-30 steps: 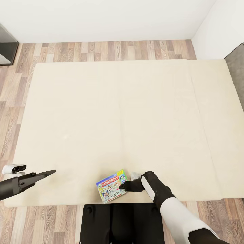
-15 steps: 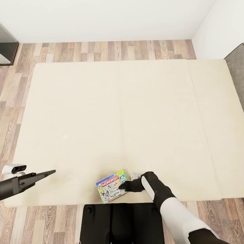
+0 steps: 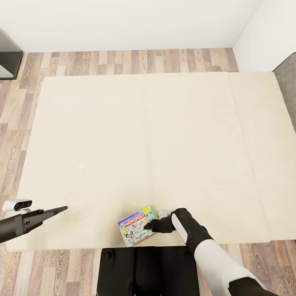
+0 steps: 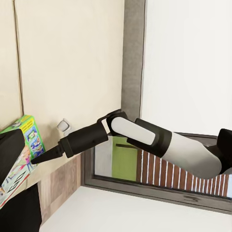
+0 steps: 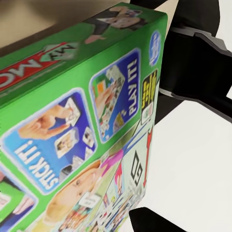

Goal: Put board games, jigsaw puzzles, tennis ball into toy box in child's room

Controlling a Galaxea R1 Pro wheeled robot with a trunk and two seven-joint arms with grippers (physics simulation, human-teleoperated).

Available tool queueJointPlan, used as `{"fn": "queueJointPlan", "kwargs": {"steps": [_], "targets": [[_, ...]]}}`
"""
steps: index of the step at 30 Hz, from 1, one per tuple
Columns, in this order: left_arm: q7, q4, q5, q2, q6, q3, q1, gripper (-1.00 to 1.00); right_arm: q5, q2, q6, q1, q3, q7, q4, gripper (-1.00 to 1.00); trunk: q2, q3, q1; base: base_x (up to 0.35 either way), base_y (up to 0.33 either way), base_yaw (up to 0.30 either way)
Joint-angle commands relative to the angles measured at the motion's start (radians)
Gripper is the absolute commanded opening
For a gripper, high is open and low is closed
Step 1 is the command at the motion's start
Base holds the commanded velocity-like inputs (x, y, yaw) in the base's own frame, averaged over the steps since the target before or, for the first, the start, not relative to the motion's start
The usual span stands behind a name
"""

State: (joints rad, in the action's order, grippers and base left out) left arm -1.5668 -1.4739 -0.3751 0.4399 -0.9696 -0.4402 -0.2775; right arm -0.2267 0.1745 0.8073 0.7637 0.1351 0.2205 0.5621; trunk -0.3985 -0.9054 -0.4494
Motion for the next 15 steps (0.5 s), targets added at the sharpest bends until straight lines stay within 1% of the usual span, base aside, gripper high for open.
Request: {"fn": "queueJointPlan", "kwargs": {"steps": [1,7,11,15], "targets": [[-0.004,0.0,0.001,0.0,-0.011,0.0,0.0,1.0,-0.001,0.0,0.004,0.0,0.001,0.0,0.001,1.0,-0.002,-0.001,-0.001,0.0,0.003,0.0],[-0.004,0.0,0.001,0.0,-0.011,0.0,0.0,1.0,-0.003,0.0,0.004,0.0,0.0,0.0,0.001,1.0,-0.002,-0.001,-0.001,0.0,0.011,0.0],[-0.004,0.0,0.001,0.0,-0.011,0.0,0.0,1.0,-0.005,0.0,0.004,0.0,0.0,0.001,0.001,1.0,-0.002,-0.001,-0.001,0.0,0.096,0.0],[-0.004,0.0,0.001,0.0,-0.011,0.0,0.0,1.0,-0.004,0.0,0.004,0.0,0.0,0.001,0.001,1.0,-0.002,-0.001,-0.001,0.0,0.032,0.0]]}}
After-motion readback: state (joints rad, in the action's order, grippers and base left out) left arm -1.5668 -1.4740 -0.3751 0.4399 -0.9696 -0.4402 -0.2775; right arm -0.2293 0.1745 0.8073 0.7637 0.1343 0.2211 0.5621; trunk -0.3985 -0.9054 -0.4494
